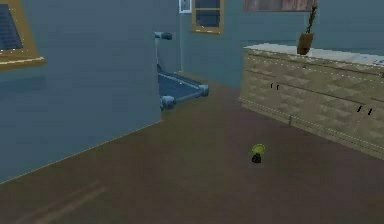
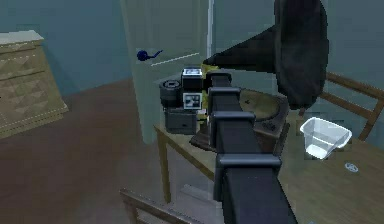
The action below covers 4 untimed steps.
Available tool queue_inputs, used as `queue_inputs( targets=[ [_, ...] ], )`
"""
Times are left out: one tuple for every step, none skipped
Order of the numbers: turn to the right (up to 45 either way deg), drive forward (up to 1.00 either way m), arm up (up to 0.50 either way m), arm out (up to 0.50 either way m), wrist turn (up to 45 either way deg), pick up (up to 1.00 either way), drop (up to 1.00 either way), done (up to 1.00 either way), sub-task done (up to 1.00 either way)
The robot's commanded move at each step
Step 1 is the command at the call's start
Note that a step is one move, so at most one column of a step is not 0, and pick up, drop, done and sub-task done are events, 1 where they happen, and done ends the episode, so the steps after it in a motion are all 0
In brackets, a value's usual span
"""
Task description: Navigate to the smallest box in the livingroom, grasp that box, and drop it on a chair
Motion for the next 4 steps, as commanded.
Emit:
queue_inputs(
  targets=[
    [0.0, 0.0, 0.0, 0.0, 15.0, 0.0, 0.0, 0.0, 0.0],
    [0.0, 0.0, -0.3, 0.0, 0.0, 0.0, 0.0, 0.0, 0.0],
    [0.0, 0.0, -0.5, 0.0, 0.0, 0.0, 0.0, 0.0, 0.0],
    [0.0, 0.0, 0.0, 0.0, 0.0, 0.0, 1.0, 0.0, 0.0]
  ],
)
